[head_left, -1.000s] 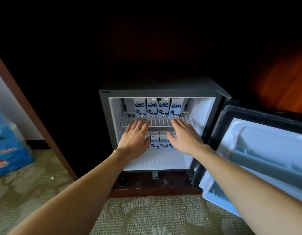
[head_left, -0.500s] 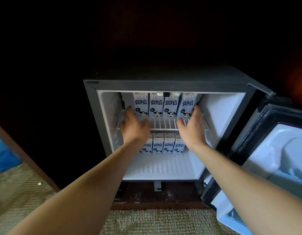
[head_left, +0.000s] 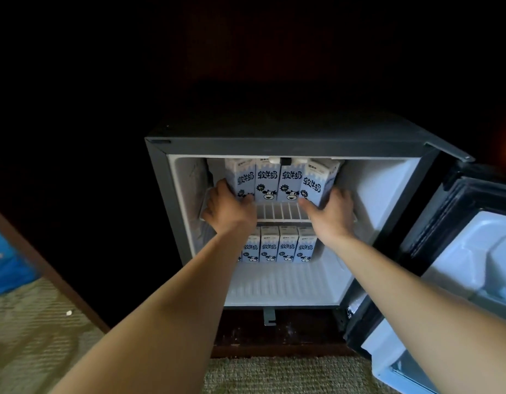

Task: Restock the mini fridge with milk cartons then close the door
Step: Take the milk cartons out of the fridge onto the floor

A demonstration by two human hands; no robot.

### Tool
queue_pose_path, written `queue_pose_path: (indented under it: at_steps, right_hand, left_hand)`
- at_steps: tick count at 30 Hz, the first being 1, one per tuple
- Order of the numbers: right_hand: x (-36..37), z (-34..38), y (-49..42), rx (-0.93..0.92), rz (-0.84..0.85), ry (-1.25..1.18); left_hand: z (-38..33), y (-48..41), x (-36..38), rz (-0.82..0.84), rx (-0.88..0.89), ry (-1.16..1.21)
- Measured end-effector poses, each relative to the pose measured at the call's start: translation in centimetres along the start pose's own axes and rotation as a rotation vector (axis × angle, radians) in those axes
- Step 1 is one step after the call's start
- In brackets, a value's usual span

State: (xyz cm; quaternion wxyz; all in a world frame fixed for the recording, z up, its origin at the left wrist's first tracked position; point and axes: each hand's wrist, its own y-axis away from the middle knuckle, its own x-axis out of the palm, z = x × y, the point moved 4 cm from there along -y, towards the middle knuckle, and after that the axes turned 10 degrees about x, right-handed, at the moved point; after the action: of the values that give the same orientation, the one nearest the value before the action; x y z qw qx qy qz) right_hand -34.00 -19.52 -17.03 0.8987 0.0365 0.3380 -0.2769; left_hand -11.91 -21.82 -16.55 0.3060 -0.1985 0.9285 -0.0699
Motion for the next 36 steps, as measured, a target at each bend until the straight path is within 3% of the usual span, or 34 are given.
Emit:
queue_pose_path:
  at_steps: [6,10,19,27,32,36]
  right_hand:
    - [-1.6,0.0,2.4,-0.117,-0.057,-0.163]
    - [-2.6,0.5,4.0,-0.179,0.018,-0.175]
    - [-4.9,1.0,10.2,-0.151,0.25,-0.053]
    - [-13.2,3.8,16.3,-0.183,0.34,0.063]
    - [-18.7,1.3,20.8,-0.239,0.524,0.091]
    - [-23.6,-1.3,24.5,-0.221,0.542,0.079]
  left_hand:
    - [0.2,1.4,-1.3,0.025,0.067,0.036]
    - [0.4,1.6,-2.1,0.196,0.105,0.055]
    - [-2.1,7.0,-6.3,0.357,0.13,0.126]
    - [-8.0,15.4,-11.0,0.653,0.201,0.266]
    - [-10.5,20.6,-12.4,0.809,0.337,0.175]
    - [-12.7,25.1,-11.9,0.94,0.431,0.092]
